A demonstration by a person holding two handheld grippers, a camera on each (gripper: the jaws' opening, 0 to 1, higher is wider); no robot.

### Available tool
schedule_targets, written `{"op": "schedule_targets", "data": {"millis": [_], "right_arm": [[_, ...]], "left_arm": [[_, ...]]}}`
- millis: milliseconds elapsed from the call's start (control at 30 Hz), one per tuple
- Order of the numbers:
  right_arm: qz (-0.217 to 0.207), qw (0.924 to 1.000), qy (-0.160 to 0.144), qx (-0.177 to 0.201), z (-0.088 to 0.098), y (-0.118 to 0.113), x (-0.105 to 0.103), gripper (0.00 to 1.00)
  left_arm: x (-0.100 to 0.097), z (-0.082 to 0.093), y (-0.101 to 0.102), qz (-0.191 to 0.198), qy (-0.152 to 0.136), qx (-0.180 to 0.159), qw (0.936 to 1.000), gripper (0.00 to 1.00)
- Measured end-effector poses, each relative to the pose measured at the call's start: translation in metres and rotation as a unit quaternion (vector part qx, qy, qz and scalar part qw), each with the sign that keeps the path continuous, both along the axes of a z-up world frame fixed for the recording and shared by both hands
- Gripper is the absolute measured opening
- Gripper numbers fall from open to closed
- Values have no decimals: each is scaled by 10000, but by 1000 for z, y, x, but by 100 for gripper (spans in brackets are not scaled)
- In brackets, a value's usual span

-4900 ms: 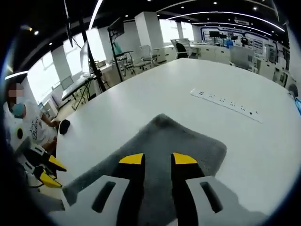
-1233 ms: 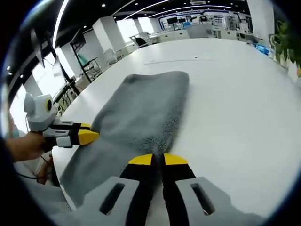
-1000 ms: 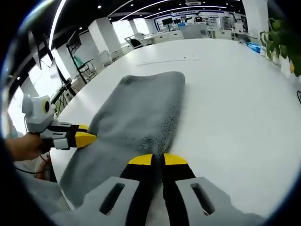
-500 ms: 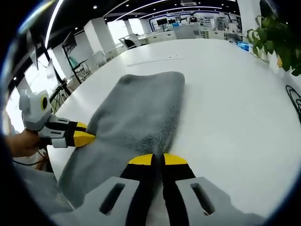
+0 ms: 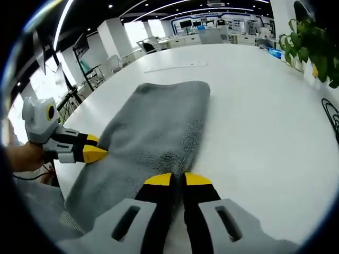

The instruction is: Fold the towel on the table until its edges align and the towel forms a compact rectangular stack.

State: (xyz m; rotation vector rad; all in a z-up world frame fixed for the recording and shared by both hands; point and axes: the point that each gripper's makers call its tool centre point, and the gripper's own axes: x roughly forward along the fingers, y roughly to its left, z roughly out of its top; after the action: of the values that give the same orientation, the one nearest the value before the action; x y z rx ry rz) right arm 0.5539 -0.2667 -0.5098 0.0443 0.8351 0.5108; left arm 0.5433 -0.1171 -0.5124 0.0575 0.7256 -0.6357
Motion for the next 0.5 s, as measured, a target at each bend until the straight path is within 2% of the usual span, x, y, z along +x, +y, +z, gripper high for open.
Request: {"op": "schedule_targets", "data": {"millis": [133, 267, 400, 500], "right_arm": [[6, 10000, 5, 74, 1, 0, 2, 8], [62, 9999, -80, 138, 7, 0, 6, 8], [163, 9996, -188, 154, 14, 3, 13, 9], [149, 9997, -171, 67, 11, 1, 18, 12]], "left_arm": [[-1, 5, 3, 250, 57, -196, 9995, 17], [6, 12, 7, 469, -28, -411, 9981, 18], [12, 17, 8, 568, -42, -440, 9974, 19], [16, 11, 9, 595, 55, -384, 9975, 20]]}}
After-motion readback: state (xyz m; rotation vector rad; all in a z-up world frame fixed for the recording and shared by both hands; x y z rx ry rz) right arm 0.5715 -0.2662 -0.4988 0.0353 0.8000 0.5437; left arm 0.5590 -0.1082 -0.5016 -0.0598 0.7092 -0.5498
